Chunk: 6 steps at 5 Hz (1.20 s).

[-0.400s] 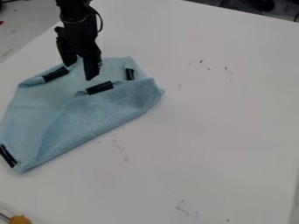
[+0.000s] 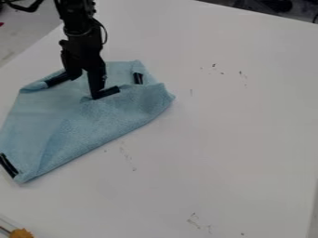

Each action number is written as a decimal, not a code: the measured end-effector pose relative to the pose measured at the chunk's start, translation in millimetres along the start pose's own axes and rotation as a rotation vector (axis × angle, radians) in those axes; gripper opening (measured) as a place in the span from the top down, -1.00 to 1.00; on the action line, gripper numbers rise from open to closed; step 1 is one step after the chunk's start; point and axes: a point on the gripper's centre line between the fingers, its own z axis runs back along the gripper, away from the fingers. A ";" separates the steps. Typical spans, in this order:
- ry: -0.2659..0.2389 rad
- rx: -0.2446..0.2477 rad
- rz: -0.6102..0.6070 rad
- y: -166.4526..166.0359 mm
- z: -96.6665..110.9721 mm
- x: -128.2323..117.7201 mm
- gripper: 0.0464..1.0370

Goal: Fold from the left to the right

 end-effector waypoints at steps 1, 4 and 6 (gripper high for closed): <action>-0.016 -0.002 0.013 34.9 -9.0 -9.5 -0.93; 0.005 -0.015 0.012 68.6 -18.7 -22.5 -0.83; -0.008 -0.033 0.012 66.7 -19.0 -19.5 0.34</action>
